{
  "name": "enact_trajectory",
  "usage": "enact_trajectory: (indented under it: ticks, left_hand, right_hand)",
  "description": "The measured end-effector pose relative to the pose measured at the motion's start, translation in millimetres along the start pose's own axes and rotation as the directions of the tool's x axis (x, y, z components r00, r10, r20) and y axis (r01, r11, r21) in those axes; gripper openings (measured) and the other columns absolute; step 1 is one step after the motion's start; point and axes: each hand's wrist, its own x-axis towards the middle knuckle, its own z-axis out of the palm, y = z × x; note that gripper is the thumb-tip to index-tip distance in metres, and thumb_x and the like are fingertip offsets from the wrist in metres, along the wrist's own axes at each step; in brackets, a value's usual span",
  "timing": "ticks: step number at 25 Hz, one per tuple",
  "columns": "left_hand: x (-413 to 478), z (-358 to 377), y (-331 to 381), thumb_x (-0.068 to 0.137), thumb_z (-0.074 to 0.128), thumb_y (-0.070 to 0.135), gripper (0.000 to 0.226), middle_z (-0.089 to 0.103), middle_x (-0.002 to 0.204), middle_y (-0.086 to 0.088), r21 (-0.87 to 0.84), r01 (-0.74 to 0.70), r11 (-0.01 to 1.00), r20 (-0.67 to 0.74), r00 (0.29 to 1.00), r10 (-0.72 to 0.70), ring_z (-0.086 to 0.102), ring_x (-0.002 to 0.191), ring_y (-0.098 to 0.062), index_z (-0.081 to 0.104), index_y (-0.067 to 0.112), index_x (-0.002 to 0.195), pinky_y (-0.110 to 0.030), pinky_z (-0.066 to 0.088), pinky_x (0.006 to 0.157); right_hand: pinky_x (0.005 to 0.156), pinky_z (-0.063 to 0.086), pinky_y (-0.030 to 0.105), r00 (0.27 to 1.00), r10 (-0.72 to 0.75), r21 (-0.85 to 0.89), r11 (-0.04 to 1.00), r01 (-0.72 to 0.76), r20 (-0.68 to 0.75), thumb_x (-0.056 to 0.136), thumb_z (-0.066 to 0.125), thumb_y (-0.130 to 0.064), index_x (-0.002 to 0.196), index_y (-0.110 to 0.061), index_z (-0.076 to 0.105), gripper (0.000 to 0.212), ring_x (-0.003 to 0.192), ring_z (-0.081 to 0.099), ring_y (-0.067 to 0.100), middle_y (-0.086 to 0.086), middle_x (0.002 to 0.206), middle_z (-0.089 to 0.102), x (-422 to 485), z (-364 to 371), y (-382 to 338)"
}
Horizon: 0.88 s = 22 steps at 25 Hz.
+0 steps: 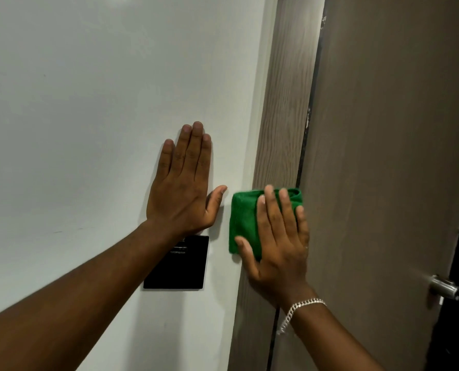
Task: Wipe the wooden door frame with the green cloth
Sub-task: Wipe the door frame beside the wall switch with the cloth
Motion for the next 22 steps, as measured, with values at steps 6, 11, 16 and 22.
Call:
enact_trajectory:
  ticks: [6,11,16,22]
  left_hand:
    - [0,1,-1,0.092,0.029,0.055,0.086,0.006,0.163,-0.023,0.002,0.004,1.0,0.004,1.0,-0.004,0.003,0.152,-0.036,0.006,-0.001,0.153,-0.049,0.006,0.124]
    - [-1,1,1,0.091,0.03,0.054,0.086,0.006,0.163,-0.023,0.004,0.001,1.0,0.011,1.0,-0.001,0.003,0.151,-0.036,0.006,-0.001,0.153,-0.05,0.007,0.123]
    - [-1,4,0,0.092,0.026,0.055,0.084,0.006,0.163,-0.022,-0.012,0.004,1.0,0.005,1.0,-0.004,0.004,0.152,-0.035,0.006,0.0,0.153,-0.049,0.008,0.124]
    - [-2,-5,0,0.092,0.029,0.049,0.082,0.002,0.164,-0.021,-0.123,0.017,0.992,0.116,0.993,-0.003,-0.001,0.152,-0.033,0.004,0.001,0.154,-0.048,0.006,0.124]
  right_hand:
    - [0.126,0.006,0.046,0.959,0.28,0.022,0.96,-0.279,-0.048,0.099,0.025,-0.059,0.154,-0.01,0.017,0.074,0.154,0.007,0.026,0.008,0.164,0.016,50,2,-4]
    - [0.124,0.015,0.048,0.979,-0.2,-0.056,0.978,0.202,0.038,0.096,0.041,-0.054,0.151,-0.01,0.03,0.07,0.152,0.018,0.027,0.01,0.158,0.033,-22,0,11]
    - [0.126,0.008,0.046,0.988,0.15,-0.009,0.989,-0.15,-0.04,0.101,0.026,-0.052,0.153,-0.011,0.023,0.067,0.154,0.012,0.025,0.008,0.163,0.023,47,2,1]
    - [0.127,0.004,0.044,0.979,0.046,0.038,0.998,-0.055,0.198,0.1,0.021,-0.05,0.155,-0.012,0.011,0.068,0.155,0.0,0.02,0.006,0.166,0.008,38,-15,-7]
